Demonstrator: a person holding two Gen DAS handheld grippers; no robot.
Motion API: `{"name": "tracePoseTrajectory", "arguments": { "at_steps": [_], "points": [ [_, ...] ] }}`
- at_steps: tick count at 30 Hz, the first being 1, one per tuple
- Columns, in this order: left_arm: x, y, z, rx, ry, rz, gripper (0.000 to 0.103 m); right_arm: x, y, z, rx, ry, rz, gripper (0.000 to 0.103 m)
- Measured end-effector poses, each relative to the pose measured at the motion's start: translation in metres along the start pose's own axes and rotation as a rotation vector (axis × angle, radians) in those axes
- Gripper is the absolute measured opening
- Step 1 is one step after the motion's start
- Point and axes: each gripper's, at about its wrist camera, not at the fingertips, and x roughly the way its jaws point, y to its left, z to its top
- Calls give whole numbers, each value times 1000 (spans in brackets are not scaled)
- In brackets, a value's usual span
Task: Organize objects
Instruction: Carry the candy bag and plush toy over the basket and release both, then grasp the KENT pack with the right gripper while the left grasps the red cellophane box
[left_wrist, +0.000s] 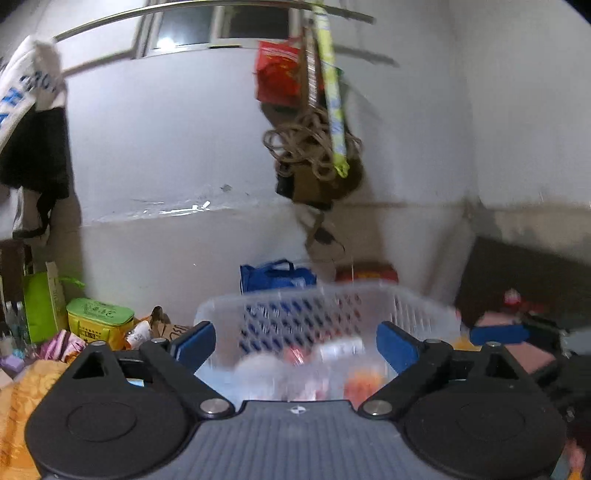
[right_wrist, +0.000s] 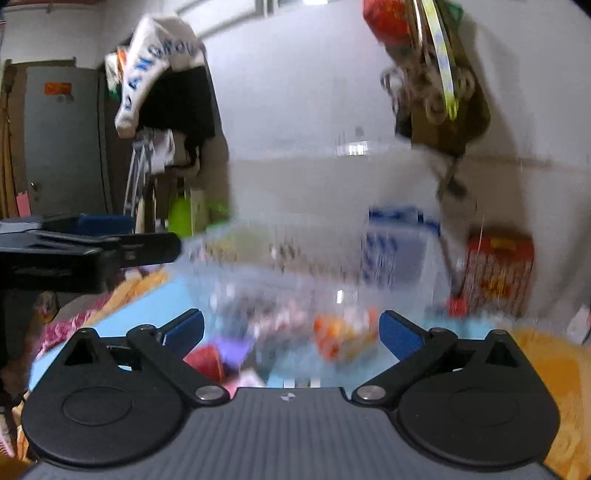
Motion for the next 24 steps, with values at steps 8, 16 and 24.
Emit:
{"name": "tracePoseTrajectory", "arguments": {
  "at_steps": [8,16,24],
  "points": [
    [27,-8,-47,69,204,20,92,19,-38,-18,153,142,-77,76],
    [43,-7,-72,98,291,40,64,33,-20,-35,75,217,-52,66],
    [36,5,-79,79,295,20,64,54,5,-51,-56,281,-60,53]
  ]
}}
